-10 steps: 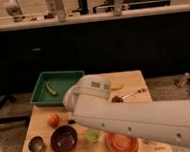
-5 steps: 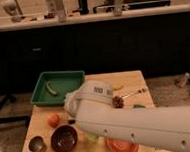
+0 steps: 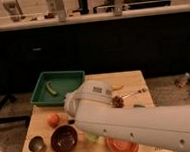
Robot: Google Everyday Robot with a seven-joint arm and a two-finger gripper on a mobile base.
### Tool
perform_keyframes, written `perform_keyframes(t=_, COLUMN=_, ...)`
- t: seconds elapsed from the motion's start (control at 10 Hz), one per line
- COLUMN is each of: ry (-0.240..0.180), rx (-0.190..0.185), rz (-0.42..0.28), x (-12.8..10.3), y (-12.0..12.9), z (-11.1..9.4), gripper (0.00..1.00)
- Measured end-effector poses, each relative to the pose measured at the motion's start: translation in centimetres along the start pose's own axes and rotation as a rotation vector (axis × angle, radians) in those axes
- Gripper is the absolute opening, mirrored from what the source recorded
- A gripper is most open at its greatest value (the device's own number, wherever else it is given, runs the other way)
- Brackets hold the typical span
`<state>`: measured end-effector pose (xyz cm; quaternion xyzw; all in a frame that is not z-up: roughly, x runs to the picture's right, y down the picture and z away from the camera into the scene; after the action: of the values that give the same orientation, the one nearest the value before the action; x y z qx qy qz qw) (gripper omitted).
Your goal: Wipe purple bowl with brush
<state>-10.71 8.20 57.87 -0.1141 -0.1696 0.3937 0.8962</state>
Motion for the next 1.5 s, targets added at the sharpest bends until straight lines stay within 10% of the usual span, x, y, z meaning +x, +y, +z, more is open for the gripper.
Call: perform_keyframes(t=1.5, ry=0.074, rx=-0.139, rz=-0.048, x=4.3, y=10.1, z=0.4, gripper=0.0)
